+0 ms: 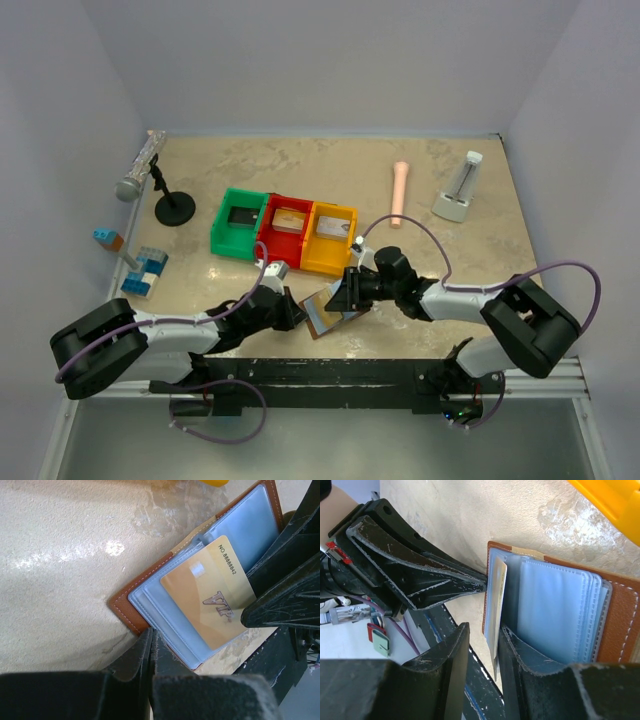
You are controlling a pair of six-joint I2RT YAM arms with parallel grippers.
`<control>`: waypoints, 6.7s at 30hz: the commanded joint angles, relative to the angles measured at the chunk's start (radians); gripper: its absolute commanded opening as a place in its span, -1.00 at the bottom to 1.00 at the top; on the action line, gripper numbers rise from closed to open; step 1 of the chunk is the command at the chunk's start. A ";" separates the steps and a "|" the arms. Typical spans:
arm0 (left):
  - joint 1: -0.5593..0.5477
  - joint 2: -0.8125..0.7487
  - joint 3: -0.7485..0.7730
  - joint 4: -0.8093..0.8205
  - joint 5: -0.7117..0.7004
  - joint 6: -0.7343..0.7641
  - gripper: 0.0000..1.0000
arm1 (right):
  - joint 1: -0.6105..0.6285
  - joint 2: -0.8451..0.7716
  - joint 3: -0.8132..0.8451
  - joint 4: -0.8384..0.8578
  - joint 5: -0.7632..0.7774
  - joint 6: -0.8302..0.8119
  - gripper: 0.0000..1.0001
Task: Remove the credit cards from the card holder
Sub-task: Remove the credit card from the card holder, then place the credit card in the storage box.
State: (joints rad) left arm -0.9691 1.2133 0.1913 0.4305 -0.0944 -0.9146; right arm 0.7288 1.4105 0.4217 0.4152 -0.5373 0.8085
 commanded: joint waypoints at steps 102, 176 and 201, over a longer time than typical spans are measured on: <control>0.000 -0.796 -0.225 0.249 0.239 0.019 0.15 | 0.090 -0.424 0.364 -0.501 -0.220 -0.155 -1.00; 0.441 -0.256 0.373 -0.207 -0.116 0.000 -1.00 | 0.084 -0.732 0.266 -0.851 0.151 -0.315 0.44; 0.520 0.204 0.533 0.001 -0.140 0.129 -1.00 | 0.084 -0.737 0.284 -0.908 0.160 -0.359 0.41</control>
State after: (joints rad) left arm -0.4599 1.3800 0.6773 0.3740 -0.2283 -0.7895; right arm 0.8124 0.6804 0.6670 -0.4683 -0.4019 0.4801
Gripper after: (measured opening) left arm 0.018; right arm 0.709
